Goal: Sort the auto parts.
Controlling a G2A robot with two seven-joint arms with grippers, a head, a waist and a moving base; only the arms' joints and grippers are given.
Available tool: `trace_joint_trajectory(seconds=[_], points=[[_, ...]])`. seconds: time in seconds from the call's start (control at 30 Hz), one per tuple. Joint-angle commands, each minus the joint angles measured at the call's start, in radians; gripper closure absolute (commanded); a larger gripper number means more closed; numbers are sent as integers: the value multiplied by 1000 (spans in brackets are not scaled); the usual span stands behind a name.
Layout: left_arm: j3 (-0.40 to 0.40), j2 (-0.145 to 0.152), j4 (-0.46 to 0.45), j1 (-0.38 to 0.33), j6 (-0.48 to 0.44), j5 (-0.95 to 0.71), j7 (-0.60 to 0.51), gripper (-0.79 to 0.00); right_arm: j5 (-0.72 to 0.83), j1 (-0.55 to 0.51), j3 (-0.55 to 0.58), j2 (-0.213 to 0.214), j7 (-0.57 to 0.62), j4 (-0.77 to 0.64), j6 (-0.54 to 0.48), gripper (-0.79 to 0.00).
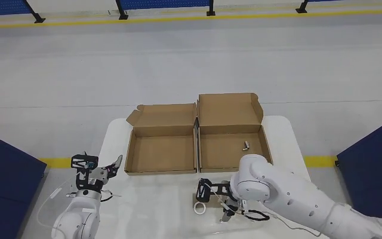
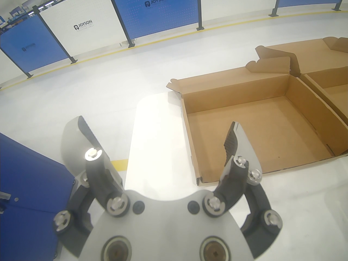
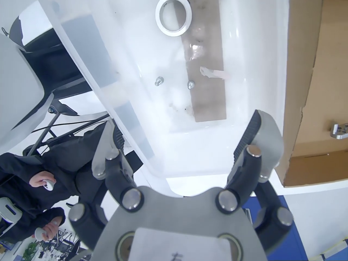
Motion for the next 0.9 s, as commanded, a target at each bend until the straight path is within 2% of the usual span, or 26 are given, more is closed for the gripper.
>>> trace_joint_trajectory(seconds=[0.0, 0.27, 0.57, 0.87], points=[[0, 0, 0, 0, 0, 0, 0, -785, 3, 13, -28, -4, 0, 18, 0, -785], [0, 0, 0, 0, 0, 0, 0, -785, 24, 55, -89, -26, 0, 72, 10, -785], [0, 0, 0, 0, 0, 0, 0, -785, 7, 45, -98, -27, -11, 78, 6, -785], [0, 0, 0, 0, 0, 0, 0, -785, -32, 33, -131, -53, -47, 144, 11, -785]])
